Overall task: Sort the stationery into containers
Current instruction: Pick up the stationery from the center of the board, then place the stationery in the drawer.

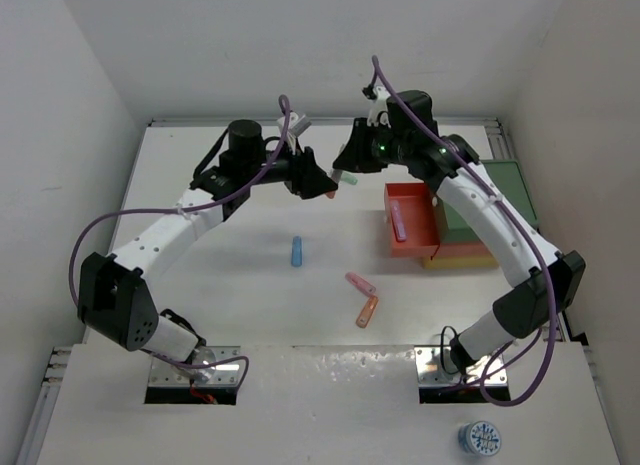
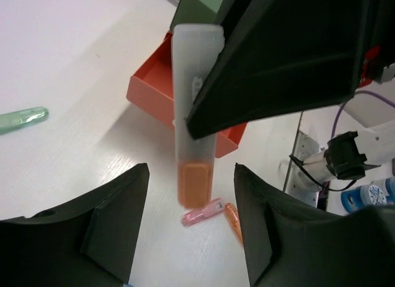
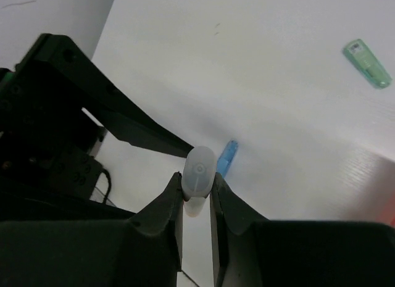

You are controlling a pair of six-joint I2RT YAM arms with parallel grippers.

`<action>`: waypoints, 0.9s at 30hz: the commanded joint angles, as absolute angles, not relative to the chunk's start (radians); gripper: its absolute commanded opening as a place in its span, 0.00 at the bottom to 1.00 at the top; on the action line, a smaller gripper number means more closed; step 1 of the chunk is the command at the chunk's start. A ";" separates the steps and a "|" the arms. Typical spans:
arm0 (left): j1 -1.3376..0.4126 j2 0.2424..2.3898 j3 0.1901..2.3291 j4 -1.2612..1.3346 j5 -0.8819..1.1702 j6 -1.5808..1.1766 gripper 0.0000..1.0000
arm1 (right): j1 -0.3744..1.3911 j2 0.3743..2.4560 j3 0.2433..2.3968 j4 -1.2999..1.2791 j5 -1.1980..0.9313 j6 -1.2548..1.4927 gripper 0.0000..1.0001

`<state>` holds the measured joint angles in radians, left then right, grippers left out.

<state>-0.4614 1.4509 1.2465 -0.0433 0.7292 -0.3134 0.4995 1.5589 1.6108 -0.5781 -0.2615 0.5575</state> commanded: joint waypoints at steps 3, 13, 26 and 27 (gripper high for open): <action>-0.427 1.405 1.276 -0.110 0.663 -0.249 0.66 | 0.439 1.477 1.678 -0.698 -0.149 0.349 0.00; -0.445 1.394 1.243 -0.138 0.603 -0.183 0.67 | 0.417 1.508 1.629 -0.980 0.129 0.089 0.00; -0.506 1.416 1.206 -0.126 0.425 -0.251 1.00 | 0.302 1.698 1.644 -1.003 0.135 0.107 0.01; -0.505 1.423 1.206 -0.118 0.425 -0.285 1.00 | 0.301 1.710 1.644 -1.005 0.138 0.109 0.12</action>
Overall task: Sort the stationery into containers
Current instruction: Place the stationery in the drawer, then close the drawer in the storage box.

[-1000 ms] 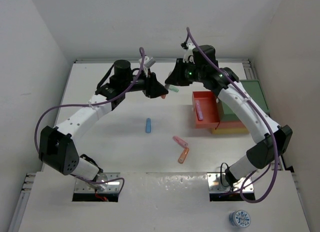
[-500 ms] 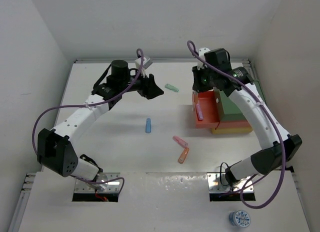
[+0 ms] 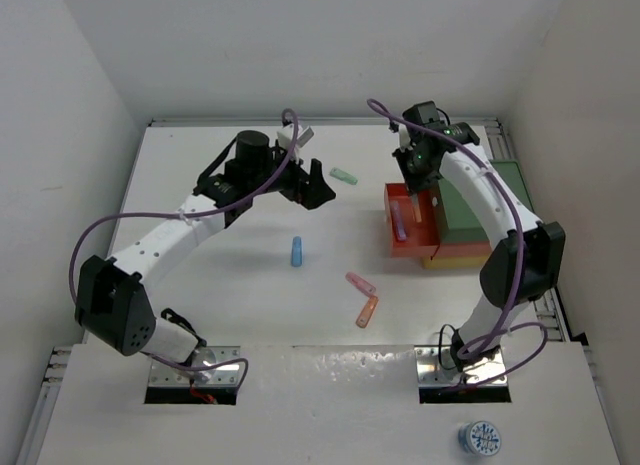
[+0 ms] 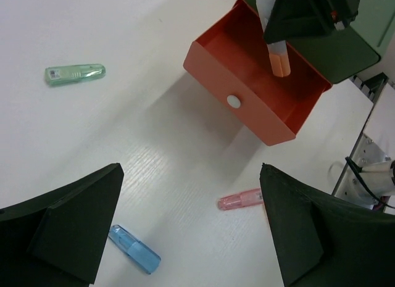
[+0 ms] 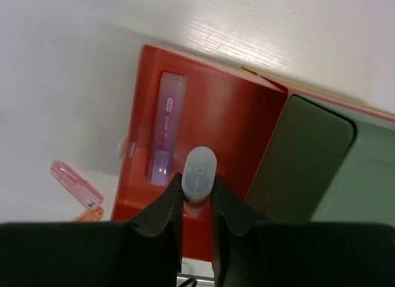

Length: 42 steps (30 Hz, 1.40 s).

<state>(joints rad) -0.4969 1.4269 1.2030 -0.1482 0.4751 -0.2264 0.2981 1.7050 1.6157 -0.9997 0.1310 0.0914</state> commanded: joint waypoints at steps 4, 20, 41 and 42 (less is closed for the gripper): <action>-0.508 1.469 1.219 -0.112 0.434 -0.339 1.00 | 0.302 1.724 1.670 -1.015 0.121 0.120 0.51; -0.638 1.790 1.344 0.012 0.344 -0.535 0.59 | 0.229 1.485 1.688 -0.990 0.179 0.029 0.18; -0.779 2.088 1.604 0.050 0.373 -0.620 0.48 | 0.080 1.468 1.476 -0.992 0.055 -0.028 0.23; -0.778 2.095 1.608 0.058 0.388 -0.626 0.48 | 0.072 1.468 1.474 -0.996 0.042 -0.026 0.23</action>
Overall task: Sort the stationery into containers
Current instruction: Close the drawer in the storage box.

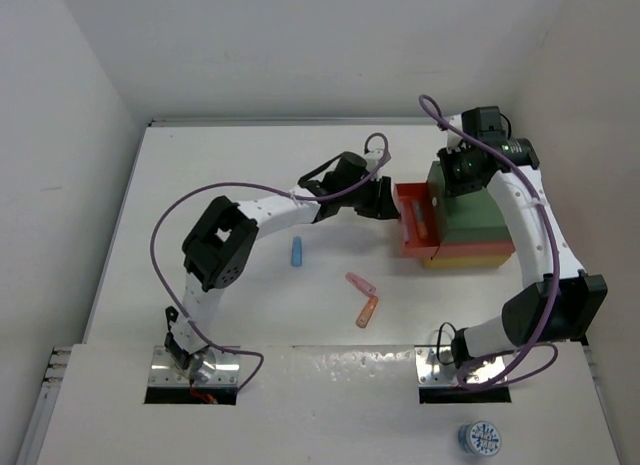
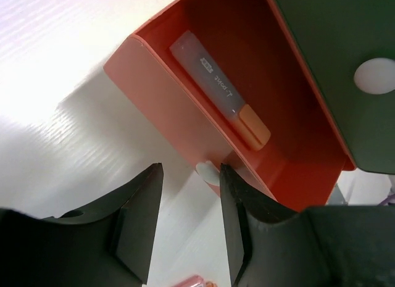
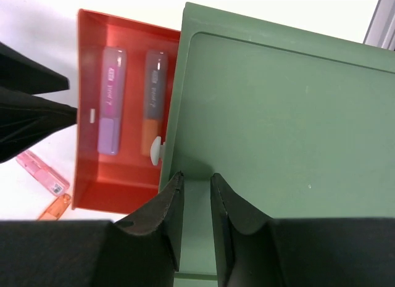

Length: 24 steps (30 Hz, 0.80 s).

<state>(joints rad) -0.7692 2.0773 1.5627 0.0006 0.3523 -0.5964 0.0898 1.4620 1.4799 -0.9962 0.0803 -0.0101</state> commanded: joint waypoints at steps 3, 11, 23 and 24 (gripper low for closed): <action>-0.781 2.121 1.629 0.086 0.403 -0.630 0.48 | 0.055 1.477 1.465 -1.006 0.015 -0.020 0.23; -0.788 2.220 1.683 0.296 0.564 -0.741 0.57 | 0.015 1.502 1.473 -1.043 -0.058 -0.008 0.23; -0.851 2.341 1.752 0.572 0.681 -0.919 0.56 | -0.032 1.542 1.525 -1.106 -0.135 0.043 0.22; -0.854 2.350 1.756 0.596 0.684 -0.926 0.56 | -0.032 1.542 1.532 -1.109 -0.138 0.041 0.22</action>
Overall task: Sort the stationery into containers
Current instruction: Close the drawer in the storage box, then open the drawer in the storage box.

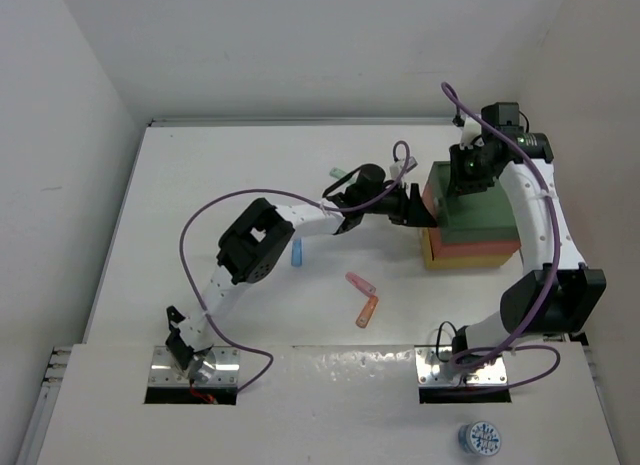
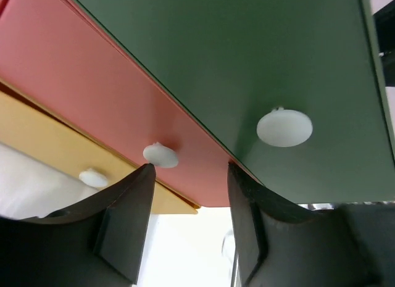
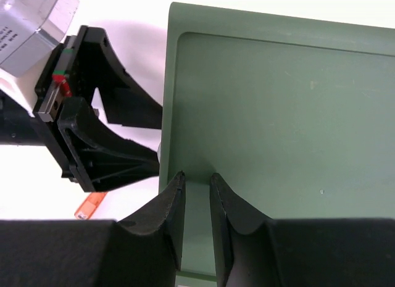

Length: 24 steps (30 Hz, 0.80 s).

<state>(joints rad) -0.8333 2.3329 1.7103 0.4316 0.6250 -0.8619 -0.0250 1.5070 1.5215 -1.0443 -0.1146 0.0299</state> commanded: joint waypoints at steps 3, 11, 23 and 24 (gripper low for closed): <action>-0.856 2.359 1.769 0.604 0.687 -0.930 0.66 | -0.034 1.545 1.548 -1.124 -0.143 0.044 0.22; -0.789 2.205 1.557 0.667 0.670 -0.934 0.58 | -0.034 1.542 1.572 -1.140 -0.149 0.044 0.22; -0.764 2.158 1.506 0.996 0.703 -1.190 0.57 | -0.029 1.506 1.537 -1.158 -0.146 0.063 0.22; -0.772 2.164 1.515 0.986 0.698 -1.189 0.58 | -0.029 1.506 1.536 -1.161 -0.152 0.066 0.22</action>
<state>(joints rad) -0.7422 2.1967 1.4647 0.8715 0.6914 -1.1381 -0.0311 1.5272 1.5539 -1.0958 -0.1322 0.0456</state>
